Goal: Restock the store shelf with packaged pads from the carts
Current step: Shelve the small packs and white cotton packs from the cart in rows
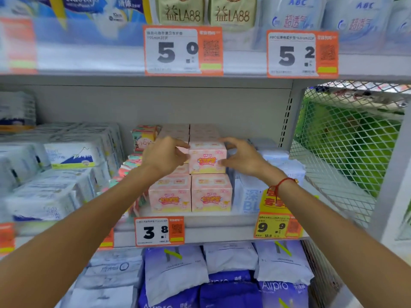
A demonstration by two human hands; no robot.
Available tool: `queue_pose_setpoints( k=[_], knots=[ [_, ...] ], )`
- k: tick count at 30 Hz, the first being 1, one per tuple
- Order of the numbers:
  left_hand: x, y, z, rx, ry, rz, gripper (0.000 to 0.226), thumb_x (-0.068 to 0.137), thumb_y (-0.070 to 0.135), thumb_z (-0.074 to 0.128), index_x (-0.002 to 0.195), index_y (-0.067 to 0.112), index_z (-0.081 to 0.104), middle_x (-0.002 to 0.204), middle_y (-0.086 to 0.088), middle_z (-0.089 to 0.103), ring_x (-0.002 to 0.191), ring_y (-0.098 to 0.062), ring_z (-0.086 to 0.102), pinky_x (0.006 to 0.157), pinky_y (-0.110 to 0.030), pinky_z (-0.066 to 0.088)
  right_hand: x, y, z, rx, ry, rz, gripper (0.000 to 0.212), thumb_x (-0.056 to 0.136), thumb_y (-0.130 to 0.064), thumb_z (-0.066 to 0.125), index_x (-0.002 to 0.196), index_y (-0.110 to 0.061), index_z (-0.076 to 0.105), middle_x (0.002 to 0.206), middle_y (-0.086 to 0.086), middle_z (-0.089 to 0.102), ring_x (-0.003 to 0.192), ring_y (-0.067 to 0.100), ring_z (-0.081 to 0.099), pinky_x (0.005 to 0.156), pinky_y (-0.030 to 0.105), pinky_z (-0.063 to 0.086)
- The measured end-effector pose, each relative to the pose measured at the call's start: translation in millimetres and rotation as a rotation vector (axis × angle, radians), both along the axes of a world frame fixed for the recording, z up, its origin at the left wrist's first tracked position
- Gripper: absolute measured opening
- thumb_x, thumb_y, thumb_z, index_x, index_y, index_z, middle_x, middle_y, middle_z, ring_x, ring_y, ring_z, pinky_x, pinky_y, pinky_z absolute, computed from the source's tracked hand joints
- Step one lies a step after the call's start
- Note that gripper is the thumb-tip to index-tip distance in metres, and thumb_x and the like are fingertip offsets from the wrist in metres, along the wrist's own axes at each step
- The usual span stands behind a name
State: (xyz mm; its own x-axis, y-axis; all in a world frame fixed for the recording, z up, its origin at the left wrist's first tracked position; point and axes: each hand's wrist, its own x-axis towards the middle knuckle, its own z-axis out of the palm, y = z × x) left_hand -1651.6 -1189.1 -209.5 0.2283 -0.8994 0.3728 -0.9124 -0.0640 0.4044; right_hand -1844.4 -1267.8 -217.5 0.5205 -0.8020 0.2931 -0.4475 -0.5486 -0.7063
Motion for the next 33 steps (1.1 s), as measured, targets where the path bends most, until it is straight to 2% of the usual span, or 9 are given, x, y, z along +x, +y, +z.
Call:
queue_pose_setpoints(
  k=[3, 6, 16, 20, 24, 26, 29, 31, 33],
  knots=[
    [-2, -3, -1, -0.027, 0.032, 0.011, 0.028, 0.089, 0.031, 0.064, 0.116, 0.026, 0.066, 0.086, 0.006, 0.075, 0.090, -0.011, 0.066, 0.079, -0.030, 0.052, -2, -3, -2, -0.137, 0.030, -0.091, 0.040, 0.080, -0.008, 0.073, 0.118, -0.012, 0.061, 0.117, 0.005, 0.065, 0.096, 0.017, 0.062, 0.092, 0.033, 0.050],
    [-6, -5, -1, -0.044, 0.053, 0.012, 0.027, 0.088, 0.031, 0.065, 0.114, 0.025, 0.067, 0.085, 0.005, 0.075, 0.089, -0.012, 0.067, 0.077, -0.030, 0.052, -5, -6, -2, -0.229, 0.054, -0.150, 0.035, 0.080, -0.011, 0.074, 0.113, -0.014, 0.067, 0.113, 0.004, 0.068, 0.102, 0.016, 0.062, 0.092, 0.031, 0.049],
    [-12, -7, 0, -0.022, 0.026, 0.083, 0.030, 0.088, 0.032, 0.064, 0.118, 0.026, 0.065, 0.088, 0.005, 0.075, 0.091, -0.014, 0.066, 0.075, -0.030, 0.051, -1, -11, -2, -0.243, 0.040, -0.139, 0.033, 0.079, -0.011, 0.074, 0.111, -0.012, 0.068, 0.112, 0.005, 0.069, 0.102, 0.017, 0.063, 0.092, 0.031, 0.051],
    [-22, 12, 13, -0.098, -0.183, 0.134, 0.044, 0.085, 0.044, 0.066, 0.125, 0.026, 0.060, 0.101, 0.004, 0.073, 0.098, -0.022, 0.065, 0.070, -0.029, 0.044, -19, -8, 16, -0.165, 0.001, -0.113, 0.053, 0.077, -0.022, 0.077, 0.126, -0.020, 0.057, 0.114, 0.002, 0.064, 0.102, 0.016, 0.061, 0.091, 0.033, 0.050],
    [-45, 32, 38, -0.293, -0.351, -0.084, 0.034, 0.089, 0.039, 0.060, 0.123, 0.034, 0.058, 0.103, 0.013, 0.071, 0.100, -0.022, 0.066, 0.079, -0.032, 0.051, -90, -20, 52, -0.103, 0.031, -0.288, 0.032, 0.085, -0.014, 0.066, 0.117, -0.017, 0.060, 0.111, 0.011, 0.065, 0.091, 0.026, 0.064, 0.081, 0.036, 0.052],
    [-67, 23, 37, -0.145, -0.436, -0.293, 0.036, 0.089, 0.040, 0.059, 0.125, 0.036, 0.057, 0.119, 0.012, 0.066, 0.112, -0.018, 0.060, 0.086, -0.029, 0.047, -119, -25, 52, -0.014, 0.215, -0.372, 0.027, 0.089, -0.010, 0.059, 0.116, -0.013, 0.061, 0.112, 0.009, 0.064, 0.083, 0.023, 0.062, 0.074, 0.031, 0.049],
    [-100, -3, 18, 0.297, -0.615, -0.530, 0.071, 0.085, 0.052, 0.060, 0.146, 0.029, 0.032, 0.150, 0.002, 0.038, 0.137, -0.020, 0.035, 0.109, -0.034, 0.033, -138, -29, 26, 0.099, 0.446, -0.403, 0.044, 0.091, -0.008, 0.055, 0.135, -0.012, 0.048, 0.108, 0.001, 0.056, 0.076, 0.015, 0.054, 0.063, 0.020, 0.046],
    [-112, -19, 7, 0.468, -0.769, -0.549, 0.082, 0.086, 0.059, 0.053, 0.151, 0.025, 0.017, 0.157, 0.000, 0.022, 0.143, -0.021, 0.022, 0.116, -0.035, 0.021, -146, -33, 3, 0.123, 0.537, -0.371, 0.065, 0.084, -0.004, 0.065, 0.142, -0.013, 0.038, 0.135, 0.009, 0.049, 0.107, 0.024, 0.056, 0.083, 0.025, 0.046],
    [-118, -27, 3, 0.500, -0.824, -0.534, 0.081, 0.087, 0.062, 0.047, 0.152, 0.026, 0.014, 0.156, -0.002, 0.025, 0.142, -0.025, 0.024, 0.115, -0.035, 0.022, -150, -38, -15, 0.056, 0.555, -0.355, 0.079, 0.074, -0.005, 0.077, 0.143, -0.016, 0.039, 0.149, 0.007, 0.038, 0.132, 0.024, 0.042, 0.101, 0.028, 0.037]
  ],
)
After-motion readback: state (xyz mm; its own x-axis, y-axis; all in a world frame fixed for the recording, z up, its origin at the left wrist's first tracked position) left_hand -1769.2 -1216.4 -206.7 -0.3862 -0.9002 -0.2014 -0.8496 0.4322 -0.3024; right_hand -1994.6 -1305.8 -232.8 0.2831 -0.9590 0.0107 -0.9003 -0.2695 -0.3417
